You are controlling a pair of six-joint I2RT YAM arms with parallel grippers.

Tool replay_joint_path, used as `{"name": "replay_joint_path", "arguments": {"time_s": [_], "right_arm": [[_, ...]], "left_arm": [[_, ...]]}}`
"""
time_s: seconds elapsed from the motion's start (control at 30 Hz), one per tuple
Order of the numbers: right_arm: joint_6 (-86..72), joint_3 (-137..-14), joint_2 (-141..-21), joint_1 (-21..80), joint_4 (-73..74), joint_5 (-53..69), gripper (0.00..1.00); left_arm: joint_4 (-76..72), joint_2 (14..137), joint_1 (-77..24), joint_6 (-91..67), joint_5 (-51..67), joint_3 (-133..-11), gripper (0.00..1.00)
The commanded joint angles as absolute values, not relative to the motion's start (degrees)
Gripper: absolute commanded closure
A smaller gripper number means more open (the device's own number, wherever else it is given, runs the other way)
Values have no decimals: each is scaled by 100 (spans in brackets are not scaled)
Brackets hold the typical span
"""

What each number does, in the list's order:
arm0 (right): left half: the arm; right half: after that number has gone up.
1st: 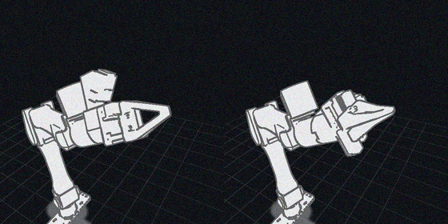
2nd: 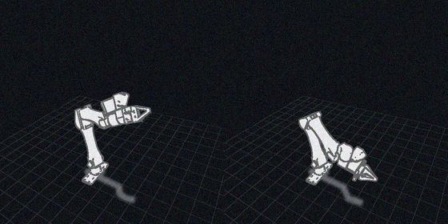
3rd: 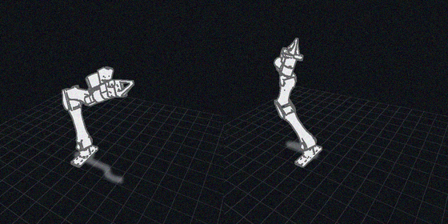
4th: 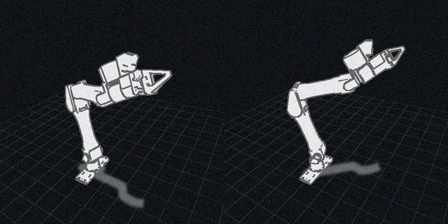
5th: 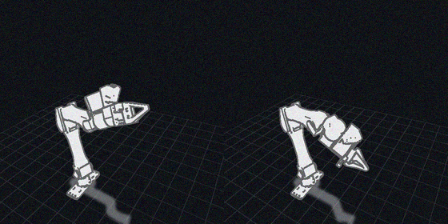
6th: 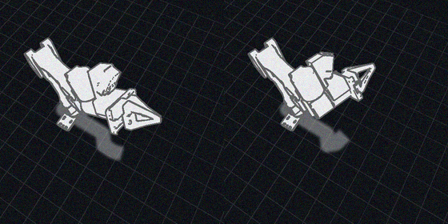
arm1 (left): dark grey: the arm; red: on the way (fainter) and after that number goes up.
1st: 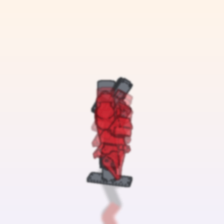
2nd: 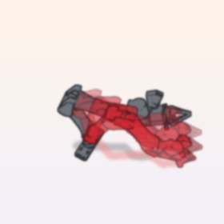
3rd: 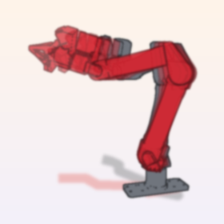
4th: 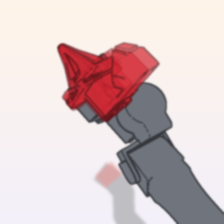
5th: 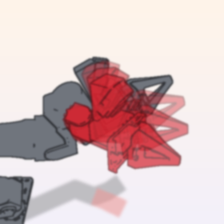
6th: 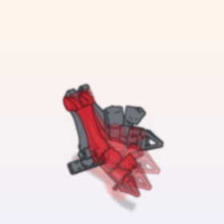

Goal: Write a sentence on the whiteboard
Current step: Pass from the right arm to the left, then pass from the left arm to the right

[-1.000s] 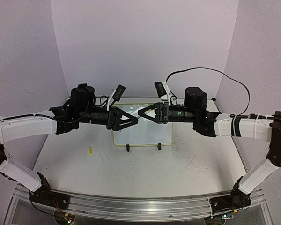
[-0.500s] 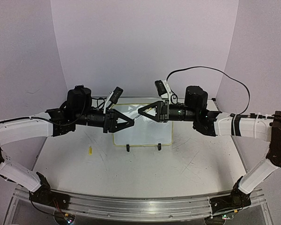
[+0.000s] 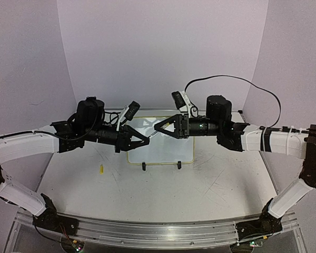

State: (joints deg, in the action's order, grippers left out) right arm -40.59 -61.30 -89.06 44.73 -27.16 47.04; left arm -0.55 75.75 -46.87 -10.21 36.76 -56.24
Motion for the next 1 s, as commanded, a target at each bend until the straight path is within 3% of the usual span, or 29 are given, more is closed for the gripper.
{"name": "replay_joint_path", "arguments": {"time_s": [0.0,0.1,0.3,0.97], "right_arm": [[-2752,-6855,-8858,4505,-1052,4856,55],[-2163,-7159,-8939,4492,-193,5134,38],[-1790,-7593,-9356,4491,581,6053,36],[-1680,-7976,-9818,4592,710,6283,77]], "left_arm": [[290,7464,-4667,-517,3521,-5811,100],[555,7609,-4669,-161,3798,-5950,100],[1059,7752,-4667,360,4082,-6258,100],[1213,7877,-4669,339,4104,-6359,100]]}}
